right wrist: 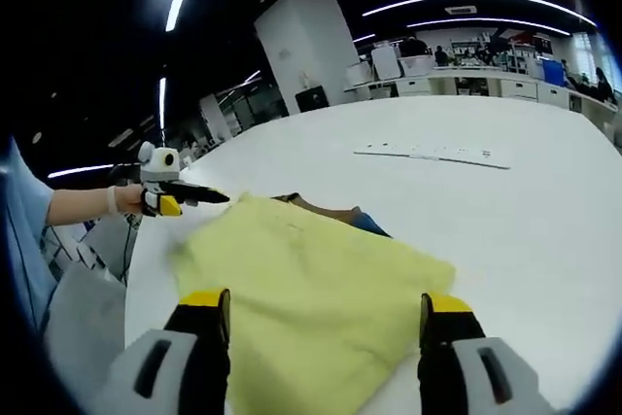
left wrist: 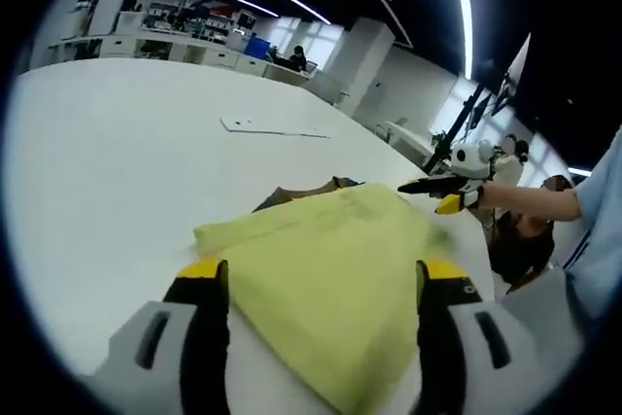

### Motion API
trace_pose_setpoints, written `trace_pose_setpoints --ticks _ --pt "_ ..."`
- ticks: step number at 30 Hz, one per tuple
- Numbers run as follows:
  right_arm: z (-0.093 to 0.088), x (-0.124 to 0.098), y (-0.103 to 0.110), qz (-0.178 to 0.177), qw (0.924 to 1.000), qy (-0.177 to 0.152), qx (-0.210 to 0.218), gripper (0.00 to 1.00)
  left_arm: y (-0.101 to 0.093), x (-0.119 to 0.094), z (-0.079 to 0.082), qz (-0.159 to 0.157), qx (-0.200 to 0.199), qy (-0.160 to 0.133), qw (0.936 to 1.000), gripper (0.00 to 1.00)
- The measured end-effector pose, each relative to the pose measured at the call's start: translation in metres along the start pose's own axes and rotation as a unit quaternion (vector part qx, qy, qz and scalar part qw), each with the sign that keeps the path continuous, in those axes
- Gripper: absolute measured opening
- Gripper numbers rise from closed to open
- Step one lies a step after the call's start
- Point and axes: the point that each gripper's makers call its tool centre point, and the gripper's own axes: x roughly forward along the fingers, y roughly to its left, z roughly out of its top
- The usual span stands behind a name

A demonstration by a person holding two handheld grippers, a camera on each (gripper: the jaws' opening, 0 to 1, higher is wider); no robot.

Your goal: Fold the garment on the visible template until the final outline fits inside the template.

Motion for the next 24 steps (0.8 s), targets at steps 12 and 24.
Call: trace_pose_setpoints --ticks 12,24 --pt "-0.012 -0.037 0.002 -0.024 0.9995 -0.015 0.016 0.79 -0.016 -0.038 -0.018 0.002 0.014 0.005 0.9999 0.69" --pt "-0.033 -0.061 0.013 -0.033 0.9990 -0.014 0.026 0.78 -0.031 -0.065 -0.051 0.007 0.009 0.017 0.9998 0.59"
